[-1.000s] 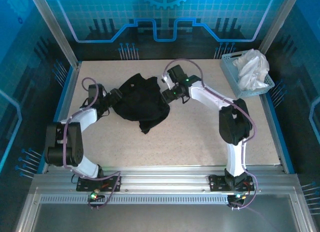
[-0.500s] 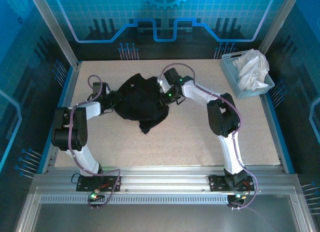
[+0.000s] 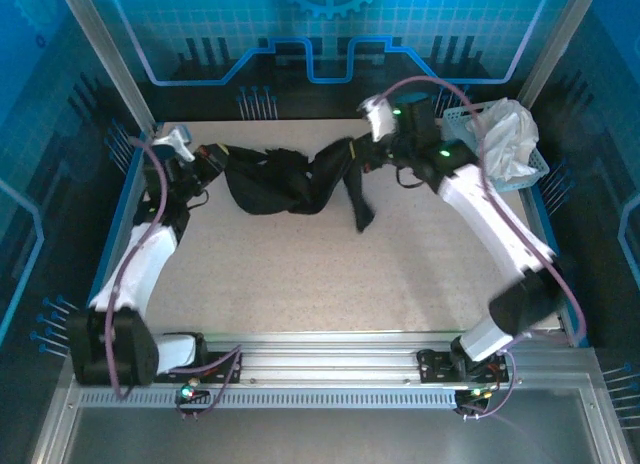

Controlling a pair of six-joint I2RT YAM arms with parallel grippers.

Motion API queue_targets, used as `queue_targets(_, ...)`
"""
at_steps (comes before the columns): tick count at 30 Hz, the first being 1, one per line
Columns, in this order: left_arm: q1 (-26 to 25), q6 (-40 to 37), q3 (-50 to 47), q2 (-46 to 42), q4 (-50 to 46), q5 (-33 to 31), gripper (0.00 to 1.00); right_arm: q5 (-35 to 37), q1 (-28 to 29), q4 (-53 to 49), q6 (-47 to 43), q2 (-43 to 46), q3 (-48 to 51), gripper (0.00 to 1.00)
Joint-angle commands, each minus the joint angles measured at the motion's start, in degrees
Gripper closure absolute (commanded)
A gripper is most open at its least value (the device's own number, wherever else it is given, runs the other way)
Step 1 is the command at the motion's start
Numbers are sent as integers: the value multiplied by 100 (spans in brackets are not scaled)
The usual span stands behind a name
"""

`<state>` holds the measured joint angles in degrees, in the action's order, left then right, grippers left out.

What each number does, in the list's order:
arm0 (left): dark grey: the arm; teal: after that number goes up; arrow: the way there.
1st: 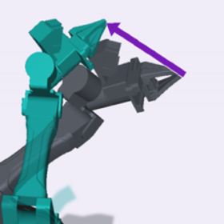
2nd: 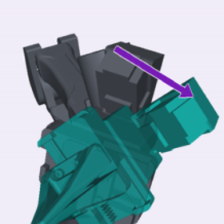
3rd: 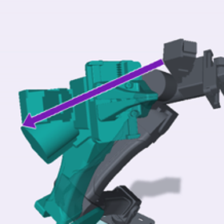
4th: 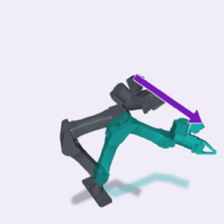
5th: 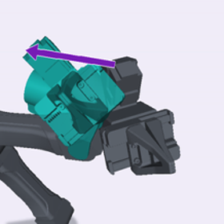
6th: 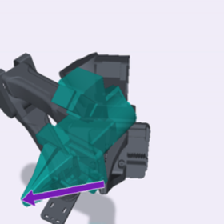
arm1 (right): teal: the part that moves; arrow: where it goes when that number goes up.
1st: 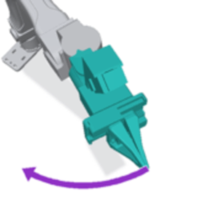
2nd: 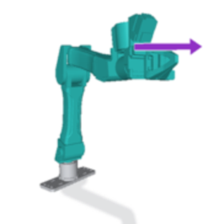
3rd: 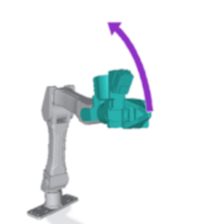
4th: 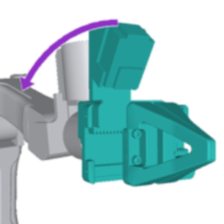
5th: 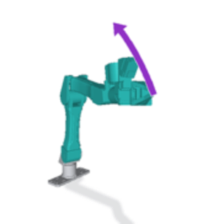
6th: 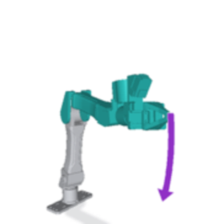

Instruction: Fold the inside-out t-shirt

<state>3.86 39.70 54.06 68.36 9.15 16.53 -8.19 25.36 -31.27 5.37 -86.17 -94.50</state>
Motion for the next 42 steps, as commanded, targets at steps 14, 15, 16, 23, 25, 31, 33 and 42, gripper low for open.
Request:
queue_targets(14, -25, -679, 1729, -1928, -1262, -1110, 100, 746, 47, -1, -321, 2506, -447, 100)
queue_targets(15, -28, -674, 1711, -1877, -1254, -1108, 100, 734, 47, -39, -309, 2504, -425, 100)
queue_targets(16, -34, -662, 1678, -1789, -1220, -1109, 100, 754, 43, -55, -295, 2471, -373, 100)
queue_targets(23, -87, -653, 1520, 200, -722, -1066, 100, 698, -367, 9, 46, 1192, 162, 100)
queue_targets(25, -130, -711, 1793, 989, -698, -1046, 100, 593, -644, 107, 192, 603, 163, 100)
queue_targets(31, -175, -803, 2808, 2841, -1375, -771, 51, 1541, -1224, -639, 329, -1859, -1079, 83)
queue_targets(33, -175, -854, 2476, 2664, -1266, -756, 44, 2015, -1225, -1026, 185, -2337, -1460, 67)
queue_targets(42, 120, -829, -324, 1085, -690, -1668, 22, 1154, 1028, 189, -708, -1161, 1300, 32)
